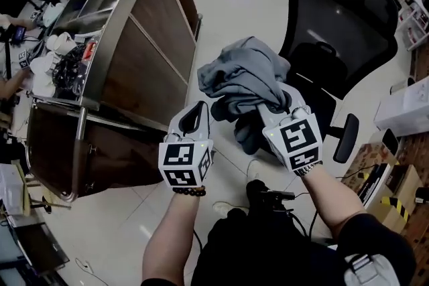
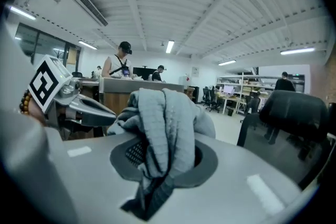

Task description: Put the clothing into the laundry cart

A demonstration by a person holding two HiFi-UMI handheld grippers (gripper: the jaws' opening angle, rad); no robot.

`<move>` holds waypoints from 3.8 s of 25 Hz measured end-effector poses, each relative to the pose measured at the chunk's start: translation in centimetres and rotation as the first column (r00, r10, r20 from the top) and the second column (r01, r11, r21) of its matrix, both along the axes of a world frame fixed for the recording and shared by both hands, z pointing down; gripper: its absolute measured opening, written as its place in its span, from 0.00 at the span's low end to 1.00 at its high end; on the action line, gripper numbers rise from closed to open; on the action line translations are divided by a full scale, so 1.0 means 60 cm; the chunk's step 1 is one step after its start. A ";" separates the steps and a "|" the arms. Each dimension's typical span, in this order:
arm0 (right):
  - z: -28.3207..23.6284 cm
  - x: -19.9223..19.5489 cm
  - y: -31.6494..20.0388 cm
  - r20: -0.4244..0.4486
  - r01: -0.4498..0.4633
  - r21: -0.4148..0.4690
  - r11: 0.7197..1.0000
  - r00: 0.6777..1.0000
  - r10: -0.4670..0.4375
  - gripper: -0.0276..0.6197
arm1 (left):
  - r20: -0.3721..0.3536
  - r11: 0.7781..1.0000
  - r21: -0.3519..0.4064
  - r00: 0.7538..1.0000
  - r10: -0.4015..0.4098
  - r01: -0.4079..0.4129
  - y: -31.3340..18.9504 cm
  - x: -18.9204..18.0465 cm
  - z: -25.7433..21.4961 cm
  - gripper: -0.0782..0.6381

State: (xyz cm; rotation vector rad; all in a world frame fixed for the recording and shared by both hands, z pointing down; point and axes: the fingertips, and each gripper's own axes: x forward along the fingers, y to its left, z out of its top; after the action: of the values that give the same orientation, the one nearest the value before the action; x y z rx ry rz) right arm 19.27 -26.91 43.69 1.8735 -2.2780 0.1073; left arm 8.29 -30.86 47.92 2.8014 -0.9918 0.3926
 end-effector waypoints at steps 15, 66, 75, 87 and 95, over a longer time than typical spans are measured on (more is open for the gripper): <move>-0.303 -0.355 0.115 -0.036 0.253 0.241 0.937 0.967 -0.252 0.16 | -0.118 0.960 0.163 0.971 -0.210 0.227 0.156 -0.356 -0.239 0.11; -0.184 -0.983 -0.074 -0.124 0.714 -0.035 0.699 0.691 -0.712 0.37 | -0.171 0.716 0.228 0.751 -0.638 0.660 0.141 -0.873 -0.255 0.11; -0.154 -0.994 -0.075 -0.165 0.776 -0.066 0.628 0.612 -0.774 0.52 | -0.175 0.699 0.225 0.733 -0.657 0.679 0.103 -0.877 -0.237 0.11; -0.191 -0.972 -0.013 -0.201 0.778 -0.065 0.625 0.603 -0.772 0.58 | -0.189 0.732 0.247 0.772 -0.606 0.635 0.128 -0.864 -0.272 0.11; -0.243 -0.952 0.105 -0.165 0.712 0.001 0.702 0.693 -0.702 0.52 | -0.197 0.784 0.263 0.827 -0.527 0.562 0.226 -0.855 -0.331 0.11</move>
State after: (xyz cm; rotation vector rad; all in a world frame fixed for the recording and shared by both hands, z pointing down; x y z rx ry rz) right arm -37.83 -20.63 29.12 0.8426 -2.7264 -0.2212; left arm -43.02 -17.28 28.06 2.5562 -1.9012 -0.0067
